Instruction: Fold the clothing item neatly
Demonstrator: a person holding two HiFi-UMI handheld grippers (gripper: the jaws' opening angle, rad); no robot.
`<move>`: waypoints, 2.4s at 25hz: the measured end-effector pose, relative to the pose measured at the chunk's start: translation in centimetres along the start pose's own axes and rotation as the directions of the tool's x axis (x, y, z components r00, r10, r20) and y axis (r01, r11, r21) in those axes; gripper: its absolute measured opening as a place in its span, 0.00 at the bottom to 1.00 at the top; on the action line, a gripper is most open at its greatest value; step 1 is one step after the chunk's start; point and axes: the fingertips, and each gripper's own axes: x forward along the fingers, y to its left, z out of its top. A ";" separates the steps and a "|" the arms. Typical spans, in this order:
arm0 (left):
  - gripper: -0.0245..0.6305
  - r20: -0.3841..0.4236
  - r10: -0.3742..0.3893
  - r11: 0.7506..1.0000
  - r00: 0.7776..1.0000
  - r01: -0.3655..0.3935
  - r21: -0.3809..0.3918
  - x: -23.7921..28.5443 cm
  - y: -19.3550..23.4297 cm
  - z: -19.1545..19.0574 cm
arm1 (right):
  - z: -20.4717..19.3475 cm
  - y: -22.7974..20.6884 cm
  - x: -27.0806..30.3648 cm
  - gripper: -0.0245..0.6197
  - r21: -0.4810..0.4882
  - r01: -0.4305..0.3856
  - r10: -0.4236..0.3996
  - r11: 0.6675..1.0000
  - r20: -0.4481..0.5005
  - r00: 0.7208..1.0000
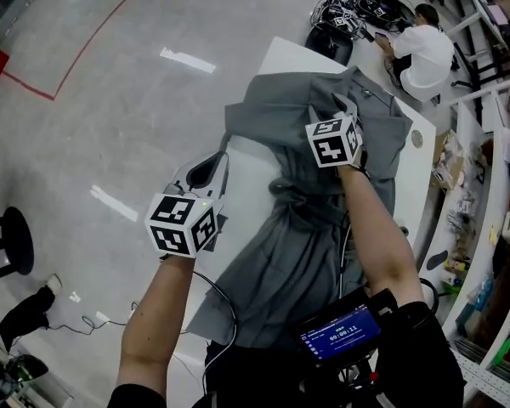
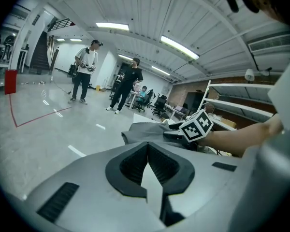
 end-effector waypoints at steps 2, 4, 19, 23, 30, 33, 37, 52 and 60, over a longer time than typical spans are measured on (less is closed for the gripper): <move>0.03 -0.011 0.000 1.000 1.000 0.000 0.005 0.5 0.4 0.1 | -0.4 -1.2 0.3 0.39 0.062 0.011 -0.011 0.998 -0.004 1.000; 0.03 -0.018 0.002 1.000 1.000 -0.001 0.014 1.2 0.8 0.3 | -0.1 -1.5 -0.1 0.39 0.067 0.015 -0.016 0.998 0.013 1.000; 0.03 -0.007 0.016 0.999 1.000 -0.016 0.029 1.5 0.9 0.4 | -1.2 -2.7 0.8 0.39 0.119 -0.002 0.000 0.993 0.014 1.000; 0.03 -0.007 0.031 0.999 0.999 -0.031 0.009 0.1 1.3 -0.4 | -1.3 -3.8 0.4 0.39 0.148 0.061 -0.062 0.987 0.002 0.998; 0.03 0.032 0.000 1.000 0.999 0.000 -0.006 -2.4 1.4 -0.2 | 1.1 -3.3 -6.2 0.39 0.247 0.034 -0.067 0.968 0.126 0.990; 0.03 0.047 -0.005 1.000 0.999 0.006 -0.011 -3.9 1.3 -0.2 | 2.0 -2.5 -10.2 0.39 0.297 -0.018 -0.038 0.955 0.180 0.983; 0.03 0.067 -0.002 1.000 0.998 0.003 -0.013 -6.0 -0.9 0.7 | 2.1 -2.0 -16.5 0.39 0.339 -0.090 0.006 0.937 0.242 0.970; 0.03 0.205 0.004 0.995 0.979 -0.025 0.096 -22.0 -9.5 6.3 | 4.3 0.1 -37.5 0.17 0.450 -0.244 -0.018 0.859 0.503 0.864; 0.03 0.205 -0.125 0.984 0.971 0.096 0.147 -25.0 -4.8 9.5 | 9.1 3.6 -40.6 0.05 0.527 -0.178 -0.129 0.831 0.494 0.860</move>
